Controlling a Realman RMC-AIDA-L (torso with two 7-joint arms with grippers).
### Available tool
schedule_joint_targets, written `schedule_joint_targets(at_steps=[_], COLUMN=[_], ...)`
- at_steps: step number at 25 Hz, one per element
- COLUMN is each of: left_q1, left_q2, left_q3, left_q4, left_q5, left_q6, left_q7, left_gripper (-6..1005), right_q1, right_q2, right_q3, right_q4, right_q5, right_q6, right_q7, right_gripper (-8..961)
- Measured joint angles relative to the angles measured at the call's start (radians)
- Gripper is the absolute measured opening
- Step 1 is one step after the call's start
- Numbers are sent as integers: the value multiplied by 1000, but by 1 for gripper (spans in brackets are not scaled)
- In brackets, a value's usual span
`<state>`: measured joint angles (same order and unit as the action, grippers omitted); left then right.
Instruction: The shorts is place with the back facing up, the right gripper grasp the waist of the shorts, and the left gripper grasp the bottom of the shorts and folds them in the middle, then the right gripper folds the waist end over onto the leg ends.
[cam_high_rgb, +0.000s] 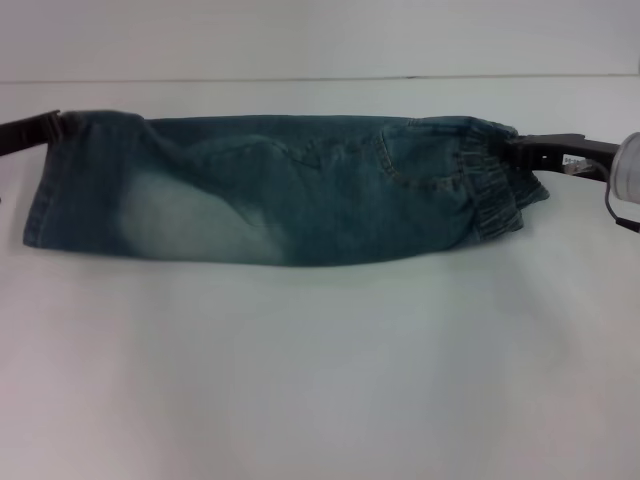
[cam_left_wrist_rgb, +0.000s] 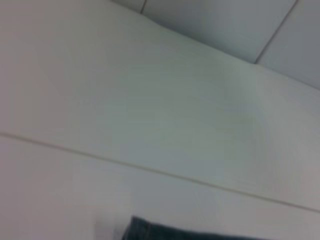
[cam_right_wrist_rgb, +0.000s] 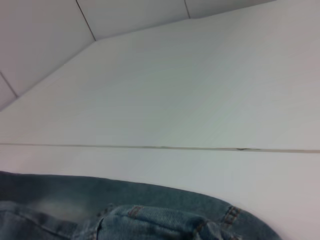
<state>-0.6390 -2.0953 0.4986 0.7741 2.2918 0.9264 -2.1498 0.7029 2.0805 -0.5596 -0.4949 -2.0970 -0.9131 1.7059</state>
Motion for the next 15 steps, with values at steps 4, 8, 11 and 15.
schedule_joint_targets(at_steps=[4,8,11,15], left_q1=[-3,-6,-10,-16], left_q2=[-8,-8,-8,-9], left_q3=[4,35,61,79], left_q4=[-3,-15,-27,-41], left_q5=[-31,-35,-36,-37], left_q6=[-67,-128,-170,-208], left_q7=[41,45,45,46], left_gripper=[5,6,6,6], right_q1=[14,15,13,13], right_q2=[4,5,6,6], right_q3=[3,1,0,0], right_q4=[17,27,29,30], right_q5=[4,51,75,94], right_q6=[44,71,80,93], right_q7=[-18,-49,-66,-84], right_gripper=[120,128,133,140])
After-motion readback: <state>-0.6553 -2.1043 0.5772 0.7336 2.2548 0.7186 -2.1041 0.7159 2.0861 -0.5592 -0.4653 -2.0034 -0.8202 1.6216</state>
